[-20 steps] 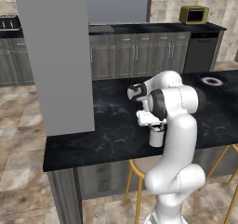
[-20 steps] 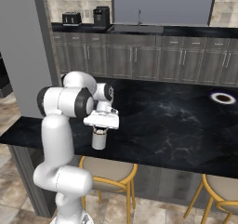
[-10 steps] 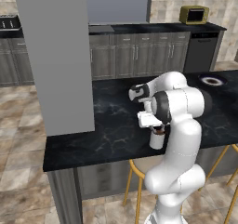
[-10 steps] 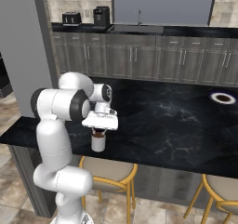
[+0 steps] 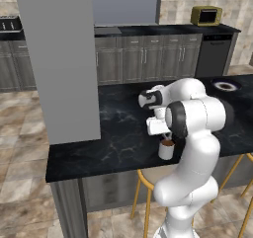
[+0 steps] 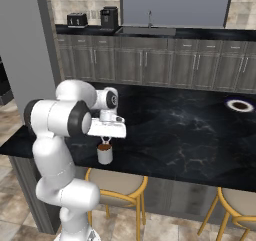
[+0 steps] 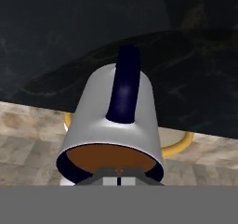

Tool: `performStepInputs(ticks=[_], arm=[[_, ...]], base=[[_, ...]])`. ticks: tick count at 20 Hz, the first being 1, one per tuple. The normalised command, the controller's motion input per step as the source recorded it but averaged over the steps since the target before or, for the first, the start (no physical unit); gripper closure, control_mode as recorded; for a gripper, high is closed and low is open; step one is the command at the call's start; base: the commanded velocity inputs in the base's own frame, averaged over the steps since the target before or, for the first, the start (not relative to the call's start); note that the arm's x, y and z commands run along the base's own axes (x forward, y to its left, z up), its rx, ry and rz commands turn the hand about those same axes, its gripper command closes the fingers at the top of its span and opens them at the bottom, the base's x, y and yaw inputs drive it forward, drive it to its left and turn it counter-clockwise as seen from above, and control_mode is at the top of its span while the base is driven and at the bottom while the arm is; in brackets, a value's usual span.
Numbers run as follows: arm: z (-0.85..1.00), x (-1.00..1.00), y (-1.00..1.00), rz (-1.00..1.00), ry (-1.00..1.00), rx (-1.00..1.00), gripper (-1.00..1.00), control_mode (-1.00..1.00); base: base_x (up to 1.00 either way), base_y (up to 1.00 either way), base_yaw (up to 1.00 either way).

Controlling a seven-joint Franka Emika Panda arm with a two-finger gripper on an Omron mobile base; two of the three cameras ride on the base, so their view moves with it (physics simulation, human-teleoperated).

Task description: Pick up the marshmallow and place it in the cup of hot chocolate on the dining counter.

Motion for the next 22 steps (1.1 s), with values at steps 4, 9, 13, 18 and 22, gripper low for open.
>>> performStepInputs(ticks=[4, 9, 13, 18, 22], arm=[[0.10, -0.06, 0.03, 0.00, -0.21, 0.00, 1.00, -1.00], [0.48, -0.51, 0.00, 0.00, -0.21, 0.00, 1.00, -1.00], [0.91, -1.00, 0.01, 0.00, -0.29, 0.00, 1.00, -1.00], [1.00, -1.00, 0.03, 0.00, -0.32, 0.00, 1.00, -1.00], [1.00, -0.95, 0.05, 0.01, -0.37, 0.00, 1.00, -1.00]], base=[[0.00, 0.00, 0.00], [0.00, 0.00, 0.00], [0.00, 0.00, 0.00], [0.00, 0.00, 0.00], [0.00, 0.00, 0.00]])
